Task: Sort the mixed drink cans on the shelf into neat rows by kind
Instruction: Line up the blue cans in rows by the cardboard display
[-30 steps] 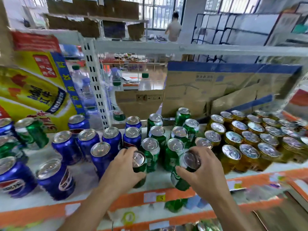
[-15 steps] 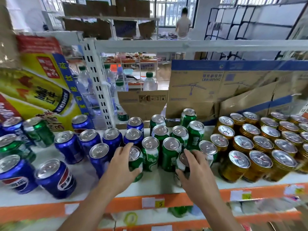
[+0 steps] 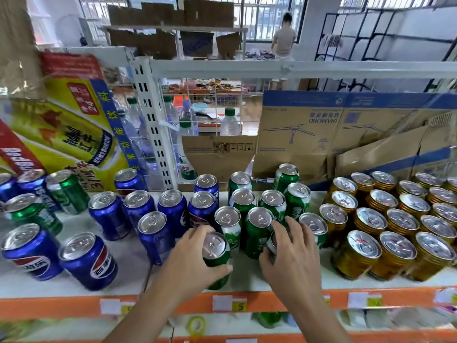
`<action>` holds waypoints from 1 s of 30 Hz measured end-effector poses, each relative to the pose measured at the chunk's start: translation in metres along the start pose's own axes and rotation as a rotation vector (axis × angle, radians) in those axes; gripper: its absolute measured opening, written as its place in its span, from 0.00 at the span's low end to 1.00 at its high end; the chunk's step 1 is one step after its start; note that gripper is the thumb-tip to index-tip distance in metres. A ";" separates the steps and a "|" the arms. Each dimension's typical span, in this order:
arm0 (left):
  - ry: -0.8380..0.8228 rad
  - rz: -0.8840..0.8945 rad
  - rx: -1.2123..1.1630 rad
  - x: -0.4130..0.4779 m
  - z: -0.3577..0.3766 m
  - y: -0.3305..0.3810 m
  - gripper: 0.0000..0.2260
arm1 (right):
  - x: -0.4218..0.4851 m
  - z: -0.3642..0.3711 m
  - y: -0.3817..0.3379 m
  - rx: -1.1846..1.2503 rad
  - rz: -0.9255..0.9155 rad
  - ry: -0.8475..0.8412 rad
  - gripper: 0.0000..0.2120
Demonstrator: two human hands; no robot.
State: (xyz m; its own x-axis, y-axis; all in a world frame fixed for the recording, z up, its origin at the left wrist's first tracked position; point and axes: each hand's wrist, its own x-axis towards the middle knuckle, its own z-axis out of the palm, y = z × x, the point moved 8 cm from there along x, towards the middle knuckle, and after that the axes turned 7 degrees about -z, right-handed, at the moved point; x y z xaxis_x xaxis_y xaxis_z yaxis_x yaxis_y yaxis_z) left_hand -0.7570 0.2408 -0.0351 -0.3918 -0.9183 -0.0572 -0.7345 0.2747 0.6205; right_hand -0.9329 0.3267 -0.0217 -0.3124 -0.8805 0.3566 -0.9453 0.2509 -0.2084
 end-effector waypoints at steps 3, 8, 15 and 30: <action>-0.006 0.049 -0.039 -0.006 0.015 0.015 0.34 | 0.002 -0.003 -0.002 0.037 -0.005 0.037 0.26; 0.007 0.044 -0.116 -0.005 0.033 0.030 0.35 | 0.005 -0.012 -0.001 0.096 -0.032 0.131 0.21; 0.092 0.086 0.239 -0.003 0.019 0.038 0.47 | 0.014 -0.020 0.011 0.082 -0.050 0.122 0.21; 0.257 -0.264 0.495 -0.026 -0.120 -0.081 0.41 | 0.079 0.014 -0.161 0.241 -0.465 -0.290 0.25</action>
State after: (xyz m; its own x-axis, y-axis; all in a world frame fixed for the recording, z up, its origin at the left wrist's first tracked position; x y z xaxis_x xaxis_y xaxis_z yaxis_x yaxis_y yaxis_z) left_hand -0.6205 0.2087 0.0095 -0.0610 -0.9957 0.0696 -0.9826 0.0721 0.1709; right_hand -0.8039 0.2115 0.0277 0.1997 -0.9583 0.2044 -0.9180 -0.2559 -0.3030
